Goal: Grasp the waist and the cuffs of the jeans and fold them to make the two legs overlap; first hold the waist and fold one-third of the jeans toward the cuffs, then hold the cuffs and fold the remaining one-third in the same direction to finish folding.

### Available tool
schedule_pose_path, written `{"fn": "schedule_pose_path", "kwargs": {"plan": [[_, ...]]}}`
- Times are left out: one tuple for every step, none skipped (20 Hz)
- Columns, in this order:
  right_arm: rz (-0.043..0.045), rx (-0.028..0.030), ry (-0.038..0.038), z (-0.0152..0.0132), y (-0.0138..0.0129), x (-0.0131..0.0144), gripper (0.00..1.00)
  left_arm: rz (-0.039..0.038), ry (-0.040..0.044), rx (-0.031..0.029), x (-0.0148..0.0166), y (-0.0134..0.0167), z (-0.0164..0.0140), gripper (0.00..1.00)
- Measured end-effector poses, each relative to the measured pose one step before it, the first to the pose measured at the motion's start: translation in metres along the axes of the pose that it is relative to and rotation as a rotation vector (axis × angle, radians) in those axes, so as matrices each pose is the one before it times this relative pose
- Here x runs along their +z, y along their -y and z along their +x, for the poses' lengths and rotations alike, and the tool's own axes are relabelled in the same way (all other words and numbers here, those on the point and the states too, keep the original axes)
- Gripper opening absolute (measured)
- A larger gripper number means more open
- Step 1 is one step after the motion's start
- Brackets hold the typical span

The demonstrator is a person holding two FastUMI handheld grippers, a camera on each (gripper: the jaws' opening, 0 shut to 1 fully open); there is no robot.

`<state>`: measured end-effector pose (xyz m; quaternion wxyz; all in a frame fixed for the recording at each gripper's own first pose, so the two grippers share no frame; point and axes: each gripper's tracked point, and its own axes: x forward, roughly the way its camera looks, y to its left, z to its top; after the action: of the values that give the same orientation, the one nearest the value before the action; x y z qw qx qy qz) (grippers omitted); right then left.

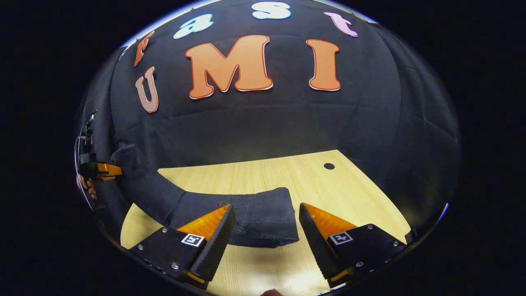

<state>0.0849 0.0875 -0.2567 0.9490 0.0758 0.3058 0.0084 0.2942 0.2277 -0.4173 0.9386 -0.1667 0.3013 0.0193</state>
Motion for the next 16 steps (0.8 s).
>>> {"fn": "schedule_pose_path", "kwargs": {"plan": [[0.00405, 0.00316, 0.00194, -0.00014, 0.00437, -0.00012, 0.94, 0.00945, 0.00298, -0.01299, 0.00179, 0.00726, -0.00473, 0.06], [0.00388, 0.00134, 0.00161, 0.00020, 0.00331, 0.00034, 0.95, 0.01011, 0.00220, -0.01464, 0.00065, 0.01234, -0.00364, 0.06], [0.00323, 0.00313, 0.00095, 0.00093, 0.00397, 0.00009, 0.95, 0.01109, 0.00208, -0.00961, 0.00136, 0.01170, -0.00162, 0.06], [0.00185, 0.00149, 0.00047, 0.00020, 0.00433, 0.00047, 0.94, 0.01158, -0.00111, -0.01477, -0.00218, 0.02137, 0.00168, 0.06], [0.00248, -0.00102, 0.00278, 0.00011, 0.00485, 0.00038, 0.95, 0.01295, -0.00140, -0.01019, 0.00063, 0.01413, -0.00314, 0.06], [0.00443, 0.00257, 0.00080, -0.00067, 0.00453, 0.00037, 0.95, 0.01252, -0.00120, -0.01972, 0.00026, 0.01688, -0.00075, 0.06], [0.00434, -0.00106, 0.00015, 0.00135, 0.00588, -0.00066, 0.94, 0.01302, -0.00268, -0.01143, 0.00024, 0.01256, -0.00020, 0.06], [0.00444, 0.00145, 0.00151, -0.00028, 0.00436, -0.00004, 0.94, 0.02095, -0.00158, -0.01442, -0.00101, 0.01480, 0.00103, 0.06], [0.00377, -0.00211, -0.00061, 0.00063, 0.00538, -0.00018, 0.95, 0.01899, -0.00592, -0.01098, -0.00183, 0.01463, -0.00018, 0.06], [0.00433, 0.00115, -0.00175, 0.00128, 0.00566, -0.00027, 0.95, 0.01011, -0.00489, -0.01334, -0.00051, 0.01383, 0.00242, 0.06], [0.00300, 0.00159, -0.00307, 0.00096, 0.00497, -0.00025, 0.95, 0.01239, -0.00709, -0.01067, -0.00121, 0.01387, 0.00296, 0.06], [0.00107, 0.00019, 0.00025, 0.00094, 0.00556, 0.00096, 0.95, 0.01227, -0.00670, -0.00811, -0.00188, 0.01459, 0.00367, 0.06], [0.00053, 0.00065, 0.00012, 0.00234, 0.00568, 0.00104, 0.95, 0.01371, -0.01018, -0.00751, -0.00204, 0.01326, 0.00318, 0.06], [0.00127, -0.00195, -0.00041, 0.00158, 0.00587, 0.00146, 0.95, 0.01199, -0.01150, -0.00533, -0.00361, 0.01167, 0.00514, 0.07], [0.00392, 0.00212, -0.00177, 0.00229, 0.00640, 0.00048, 0.95, 0.01419, -0.01231, -0.00489, -0.00350, 0.01213, 0.00448, 0.07], [0.00539, -0.00250, -0.00121, 0.00300, 0.00645, 0.00088, 0.95, 0.01382, -0.01207, -0.00167, -0.00315, 0.01214, 0.00827, 0.07]]}}
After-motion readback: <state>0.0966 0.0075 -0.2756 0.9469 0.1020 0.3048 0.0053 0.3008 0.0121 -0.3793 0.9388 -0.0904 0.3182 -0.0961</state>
